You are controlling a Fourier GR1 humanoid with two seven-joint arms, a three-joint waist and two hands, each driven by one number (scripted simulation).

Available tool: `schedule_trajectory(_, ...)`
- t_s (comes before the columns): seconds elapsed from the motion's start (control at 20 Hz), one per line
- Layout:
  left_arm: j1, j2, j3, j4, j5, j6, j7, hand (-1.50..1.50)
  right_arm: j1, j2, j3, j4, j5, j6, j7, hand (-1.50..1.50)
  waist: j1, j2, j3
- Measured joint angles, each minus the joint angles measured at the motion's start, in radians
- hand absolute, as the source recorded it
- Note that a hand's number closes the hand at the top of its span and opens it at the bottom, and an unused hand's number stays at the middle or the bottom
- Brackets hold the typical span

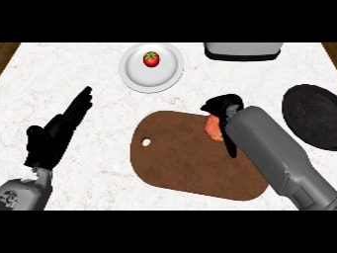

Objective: Pick the squash from the cutting board and place it in the pan

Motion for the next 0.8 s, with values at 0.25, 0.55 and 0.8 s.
schedule_trajectory(0.25,0.011,-0.011,0.012,-0.016,-0.016,-0.011,0.005,0.00,0.000,0.007,0.024,0.028,0.060,-0.014,-0.095,1.50,0.002,-0.006,-0.003)
schedule_trajectory(0.55,0.024,-0.018,0.031,-0.029,-0.027,-0.033,0.007,0.00,0.011,0.023,0.022,0.040,0.108,-0.007,-0.146,1.50,0.002,-0.008,-0.004)
schedule_trajectory(0.8,0.019,-0.042,0.045,-0.015,-0.047,-0.041,0.007,0.00,0.045,0.018,-0.003,-0.017,0.141,-0.015,-0.178,1.50,-0.003,-0.004,-0.001)
